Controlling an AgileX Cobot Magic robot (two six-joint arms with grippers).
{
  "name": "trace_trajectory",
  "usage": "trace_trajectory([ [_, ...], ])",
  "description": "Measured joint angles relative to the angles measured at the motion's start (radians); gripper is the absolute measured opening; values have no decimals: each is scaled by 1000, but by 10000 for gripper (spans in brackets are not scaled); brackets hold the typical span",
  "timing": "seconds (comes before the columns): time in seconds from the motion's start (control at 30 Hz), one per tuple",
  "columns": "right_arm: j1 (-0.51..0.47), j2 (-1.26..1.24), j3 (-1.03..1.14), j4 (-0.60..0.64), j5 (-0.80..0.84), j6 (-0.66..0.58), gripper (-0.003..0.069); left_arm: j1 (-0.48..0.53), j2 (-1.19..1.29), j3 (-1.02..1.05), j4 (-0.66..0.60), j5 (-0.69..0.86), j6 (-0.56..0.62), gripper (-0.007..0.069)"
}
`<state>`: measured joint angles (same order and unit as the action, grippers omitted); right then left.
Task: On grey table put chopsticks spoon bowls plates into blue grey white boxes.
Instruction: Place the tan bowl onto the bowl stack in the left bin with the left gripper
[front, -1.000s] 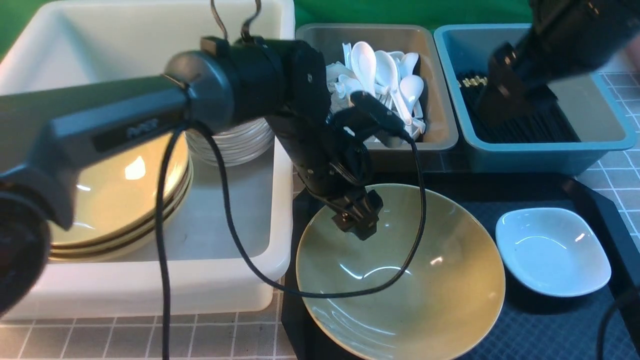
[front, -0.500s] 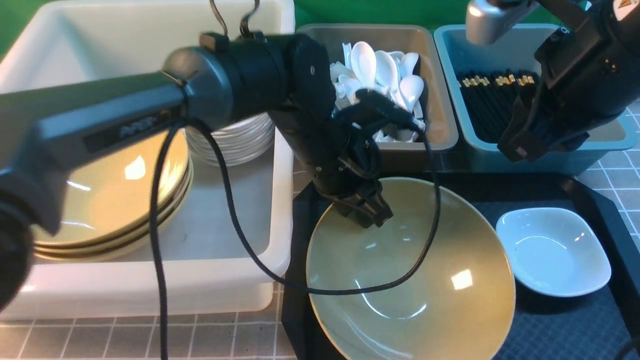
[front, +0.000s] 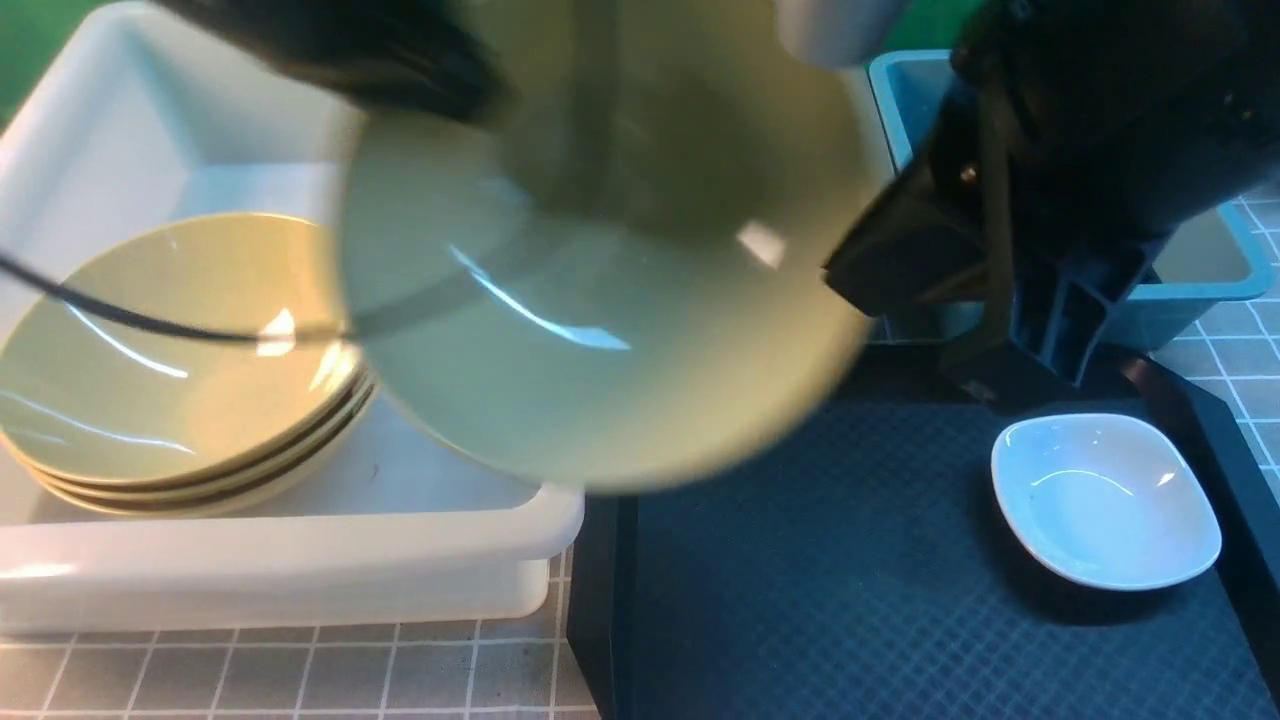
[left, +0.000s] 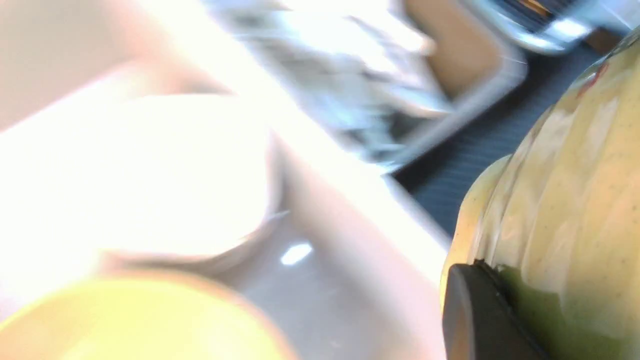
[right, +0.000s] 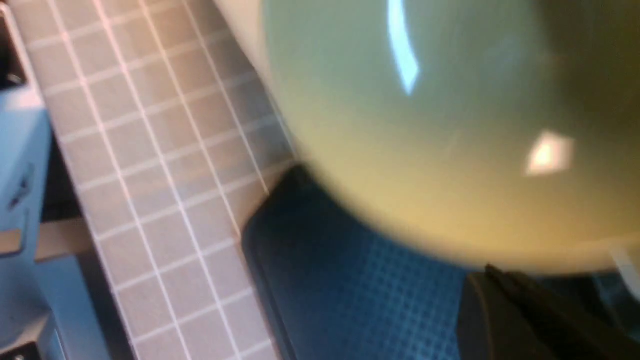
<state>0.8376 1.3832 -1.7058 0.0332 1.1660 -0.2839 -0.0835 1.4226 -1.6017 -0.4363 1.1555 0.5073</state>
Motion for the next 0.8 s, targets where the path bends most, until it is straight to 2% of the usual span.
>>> trace_trajectory([
  [0.07, 17, 7, -14, 1, 0, 0, -1, 142, -23, 23, -16, 13, 1, 8],
  [0.1, 18, 8, -15, 1, 0, 0, -1, 157, -24, 26, -17, 15, 1, 8],
  [0.17, 26, 15, -19, 1, 0, 0, -1, 280, -29, 71, -29, 14, 2, 8],
  [0.2, 29, 27, -19, 1, 0, 0, -1, 381, -25, 120, -37, -9, 2, 8],
  [0.33, 29, 35, -18, 0, 0, 3, -1, 501, 1, 227, -60, -119, 3, 8],
  [0.47, 29, 35, -18, 0, 0, 3, -1, 540, 51, 323, -63, -221, 3, 11],
  [0.63, 29, 35, -18, 0, 0, 3, -1, 540, 105, 374, -53, -258, 23, 57],
  [0.67, 29, 35, -18, 0, 0, 3, -1, 540, 115, 382, -39, -267, 31, 83],
  [0.8, 29, 35, -18, 0, 0, 2, -1, 541, 114, 394, 28, -279, 54, 274],
])
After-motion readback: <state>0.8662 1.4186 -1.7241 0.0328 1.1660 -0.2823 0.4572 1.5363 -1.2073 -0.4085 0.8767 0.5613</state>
